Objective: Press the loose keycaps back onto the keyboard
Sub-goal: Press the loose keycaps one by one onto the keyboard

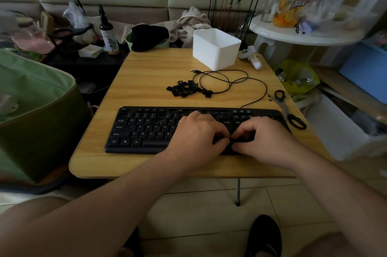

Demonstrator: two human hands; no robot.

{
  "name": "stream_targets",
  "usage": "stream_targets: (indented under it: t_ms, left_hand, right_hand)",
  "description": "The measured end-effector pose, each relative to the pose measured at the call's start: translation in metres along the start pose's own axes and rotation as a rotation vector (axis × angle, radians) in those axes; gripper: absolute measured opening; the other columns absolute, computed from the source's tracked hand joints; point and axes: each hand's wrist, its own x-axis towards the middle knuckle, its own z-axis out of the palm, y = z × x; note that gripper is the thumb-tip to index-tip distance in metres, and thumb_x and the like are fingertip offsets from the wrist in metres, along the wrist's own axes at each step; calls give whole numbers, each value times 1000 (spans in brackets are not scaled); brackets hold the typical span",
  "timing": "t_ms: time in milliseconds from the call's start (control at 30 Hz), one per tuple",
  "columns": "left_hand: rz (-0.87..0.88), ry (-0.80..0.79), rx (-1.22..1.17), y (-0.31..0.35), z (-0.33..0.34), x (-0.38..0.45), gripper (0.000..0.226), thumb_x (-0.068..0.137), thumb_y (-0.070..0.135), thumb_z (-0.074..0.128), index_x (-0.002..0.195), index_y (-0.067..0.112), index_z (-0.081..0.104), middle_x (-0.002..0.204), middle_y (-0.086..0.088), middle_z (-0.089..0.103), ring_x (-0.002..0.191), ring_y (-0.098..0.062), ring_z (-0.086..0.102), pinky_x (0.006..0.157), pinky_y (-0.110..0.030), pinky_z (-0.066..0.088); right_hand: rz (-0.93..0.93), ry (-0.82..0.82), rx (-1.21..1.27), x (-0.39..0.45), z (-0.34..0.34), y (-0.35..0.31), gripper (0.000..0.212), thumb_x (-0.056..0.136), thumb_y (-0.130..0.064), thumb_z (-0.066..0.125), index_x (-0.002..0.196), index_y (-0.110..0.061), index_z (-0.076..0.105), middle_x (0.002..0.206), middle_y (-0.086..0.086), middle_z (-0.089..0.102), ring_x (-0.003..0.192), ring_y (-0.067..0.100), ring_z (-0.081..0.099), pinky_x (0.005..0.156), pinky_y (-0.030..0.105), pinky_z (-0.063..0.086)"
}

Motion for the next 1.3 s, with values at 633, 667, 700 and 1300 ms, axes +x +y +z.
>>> stream_targets:
  t_ms: [633,667,700,1300]
  left_hand:
    - [-24,-33,45,5,1,4,15,92,51,61,102,45,70,93,15,58,105,-17,48,90,-38,36]
    - [-4,-27,64,6,2,4,14,91,50,60,100,44,70,90,16,55,104,-17,47,89,-39,36]
    - [19,-20,87,6,2,4,14,90,48,59,97,43,70,87,16,52,103,-18,48,87,-39,36]
    - [188,84,150,-6,7,5,19,89,49,57,84,42,74,74,20,51,91,-15,53,83,-42,39]
  right_hand:
    - [-77,61,-302,-5,0,-6,11,92,-40,68,87,-49,72,92,-21,54,105,13,40,95,46,41]
    - [-109,48,-377,-6,-2,-7,11,94,-41,64,93,-49,72,93,-21,52,105,13,37,93,45,39]
    - [-132,39,-430,-6,-3,-9,13,94,-41,62,97,-48,72,93,-20,50,105,12,36,92,44,37]
    - [-191,3,-446,-6,-3,-3,22,97,-44,57,108,-51,74,94,-19,54,107,13,41,90,44,40]
